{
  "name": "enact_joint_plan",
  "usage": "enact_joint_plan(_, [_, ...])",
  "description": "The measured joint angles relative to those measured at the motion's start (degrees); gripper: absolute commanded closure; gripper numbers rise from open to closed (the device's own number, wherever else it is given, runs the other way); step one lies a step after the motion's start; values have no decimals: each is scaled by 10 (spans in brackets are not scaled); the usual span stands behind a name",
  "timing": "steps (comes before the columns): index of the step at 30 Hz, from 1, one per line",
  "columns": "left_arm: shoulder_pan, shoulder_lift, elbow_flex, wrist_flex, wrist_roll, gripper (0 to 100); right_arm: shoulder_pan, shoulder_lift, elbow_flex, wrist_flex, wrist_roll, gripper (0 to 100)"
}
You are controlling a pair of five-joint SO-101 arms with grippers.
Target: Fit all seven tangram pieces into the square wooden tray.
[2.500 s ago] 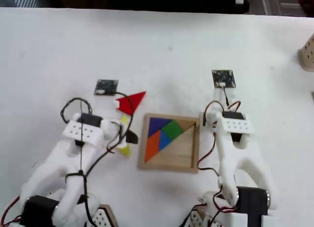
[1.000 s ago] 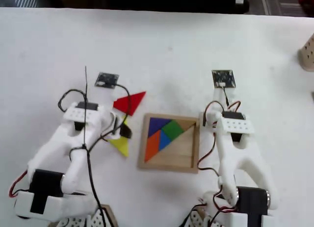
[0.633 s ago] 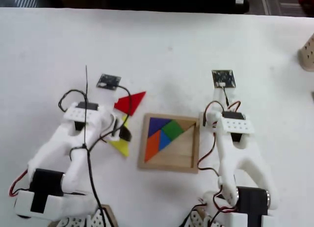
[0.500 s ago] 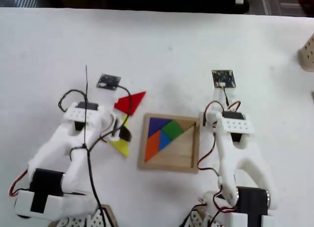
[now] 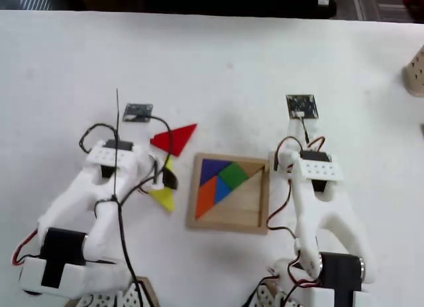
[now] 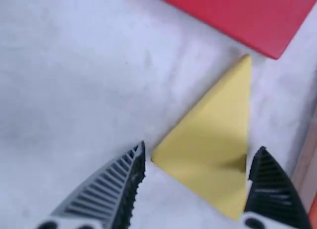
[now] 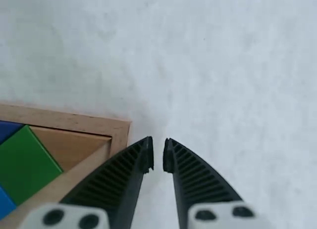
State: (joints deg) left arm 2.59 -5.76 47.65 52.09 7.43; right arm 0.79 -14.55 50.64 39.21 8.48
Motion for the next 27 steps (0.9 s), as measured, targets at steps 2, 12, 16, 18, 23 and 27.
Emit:
enact_joint_plan(2, [0,0,0,0,1,669,0,0,0,0,0,954])
enact_joint_plan(12, [38,1,0,5,2,793,0,0,0,0,0,954])
enact_joint_plan(16, [49,-11,-9,10,3,811,0,0,0,0,0,954])
enact_joint_plan(18, [50,-12,-10,6,3,801,0,0,0,0,0,954])
enact_joint_plan(23, [50,-12,-10,6,3,803,0,0,0,0,0,954])
enact_joint_plan(27, [50,-12,-10,6,3,804,0,0,0,0,0,954])
